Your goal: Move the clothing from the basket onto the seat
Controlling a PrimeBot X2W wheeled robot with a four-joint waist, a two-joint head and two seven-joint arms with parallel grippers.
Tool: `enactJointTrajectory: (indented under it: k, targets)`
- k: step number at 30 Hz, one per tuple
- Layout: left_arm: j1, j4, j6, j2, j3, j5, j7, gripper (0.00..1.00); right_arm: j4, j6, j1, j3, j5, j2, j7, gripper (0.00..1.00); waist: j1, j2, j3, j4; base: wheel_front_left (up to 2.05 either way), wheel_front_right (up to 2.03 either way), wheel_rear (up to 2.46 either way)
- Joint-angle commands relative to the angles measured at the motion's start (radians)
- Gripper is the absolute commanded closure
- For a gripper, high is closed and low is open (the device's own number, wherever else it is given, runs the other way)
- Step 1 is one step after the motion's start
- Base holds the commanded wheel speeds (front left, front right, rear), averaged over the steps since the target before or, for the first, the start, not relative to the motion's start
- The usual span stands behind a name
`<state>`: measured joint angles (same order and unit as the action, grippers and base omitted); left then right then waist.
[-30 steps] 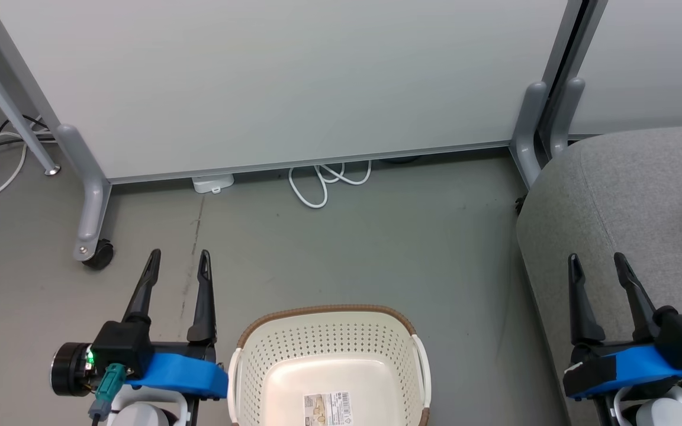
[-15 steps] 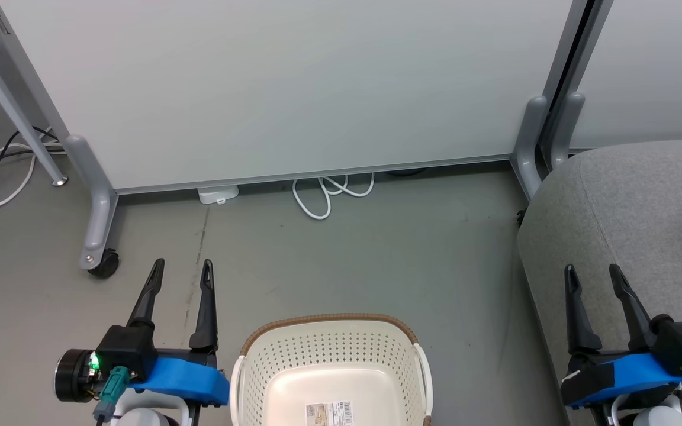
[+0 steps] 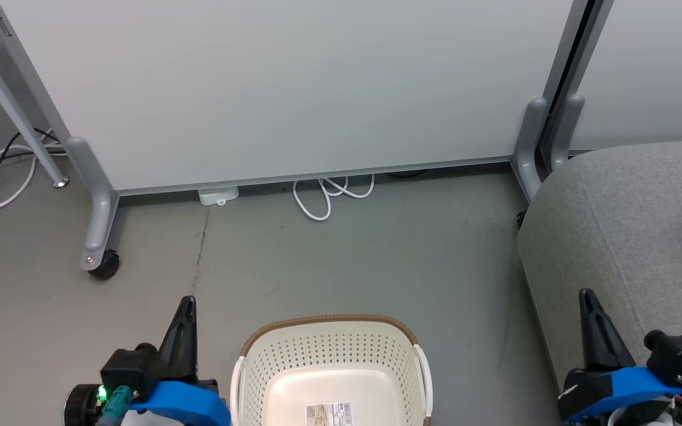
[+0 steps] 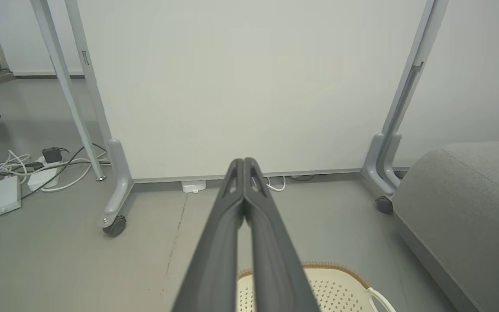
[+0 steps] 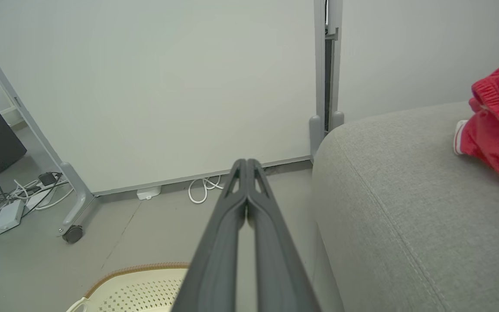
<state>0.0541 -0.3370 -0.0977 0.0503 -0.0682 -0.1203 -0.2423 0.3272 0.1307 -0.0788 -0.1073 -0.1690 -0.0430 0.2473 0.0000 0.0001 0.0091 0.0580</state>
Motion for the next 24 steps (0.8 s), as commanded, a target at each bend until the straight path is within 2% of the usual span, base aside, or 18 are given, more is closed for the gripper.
enactJointTrajectory:
  k: [1, 24]
  targets:
    - [0.025, 0.015, -0.002, 0.001, 0.015, -0.051, 0.012, 1.00, -0.013, 0.000, -0.018, -0.007, -0.049, -0.003, -0.013, 1.00, 0.0000, -0.0001, 0.000, -0.001, 0.00, 0.00, 0.00]
    - [0.033, 0.044, -0.011, 0.000, 0.060, -0.476, 0.110, 1.00, -0.042, 0.000, -0.018, -0.001, -0.461, -0.005, -0.110, 1.00, 0.0000, -0.0001, -0.001, -0.012, 0.00, 0.00, 0.00]
